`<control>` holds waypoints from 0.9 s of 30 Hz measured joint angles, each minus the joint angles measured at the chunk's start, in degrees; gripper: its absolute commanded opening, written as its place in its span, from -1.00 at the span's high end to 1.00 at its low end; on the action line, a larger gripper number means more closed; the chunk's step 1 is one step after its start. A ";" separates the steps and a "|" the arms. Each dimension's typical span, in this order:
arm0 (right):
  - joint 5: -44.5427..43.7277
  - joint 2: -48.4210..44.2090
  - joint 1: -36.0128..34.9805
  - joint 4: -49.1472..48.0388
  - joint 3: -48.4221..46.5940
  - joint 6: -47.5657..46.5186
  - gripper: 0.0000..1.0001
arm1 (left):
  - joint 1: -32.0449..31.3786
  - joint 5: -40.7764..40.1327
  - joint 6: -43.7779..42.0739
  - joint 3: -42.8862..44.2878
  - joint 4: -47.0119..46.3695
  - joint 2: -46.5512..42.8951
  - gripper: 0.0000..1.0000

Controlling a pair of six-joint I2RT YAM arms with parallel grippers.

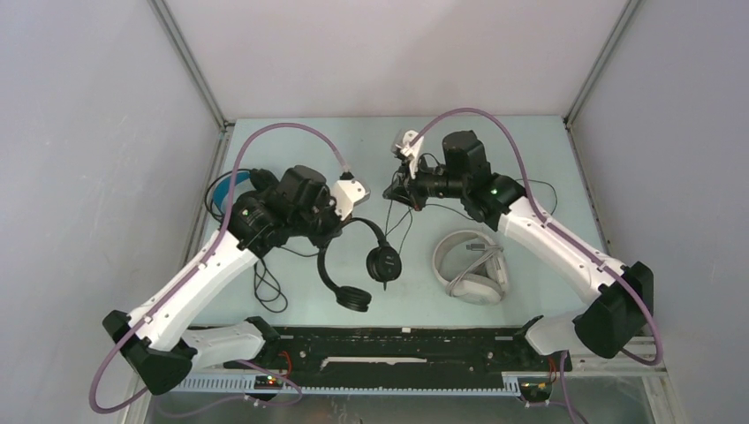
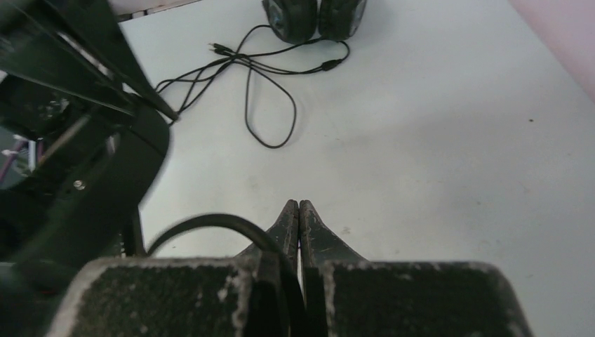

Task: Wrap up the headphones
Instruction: Wrap the headphones cable around the headphones.

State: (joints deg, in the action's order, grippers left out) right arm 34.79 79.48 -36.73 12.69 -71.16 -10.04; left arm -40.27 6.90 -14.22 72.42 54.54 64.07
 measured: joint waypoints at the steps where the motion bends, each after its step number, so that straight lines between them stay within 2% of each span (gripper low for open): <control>1: -0.09 0.50 -0.44 1.92 -1.60 -0.02 1.00 | -0.02 -0.96 0.02 -0.55 -0.02 0.04 1.00; 11: 0.81 7.80 -3.15 18.14 -17.14 3.63 1.00 | -0.11 -13.05 1.68 -0.76 0.07 4.63 1.00; 18: -0.57 12.37 -4.98 26.43 -24.79 9.97 1.00 | 1.03 -21.55 6.78 -0.61 0.90 8.59 1.00; 19: -2.54 14.73 -5.55 30.56 -29.03 12.37 1.00 | 1.99 -25.68 8.96 -0.13 1.46 9.77 1.00; 27: -1.70 18.08 -7.10 34.69 -33.38 18.51 1.00 | 4.44 -31.95 13.99 3.08 2.21 11.15 1.00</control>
State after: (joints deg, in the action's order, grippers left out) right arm 33.08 97.56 -43.83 47.37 -104.53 8.47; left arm -35.83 -25.06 -0.23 75.50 56.75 75.22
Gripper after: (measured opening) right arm 0.006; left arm 0.022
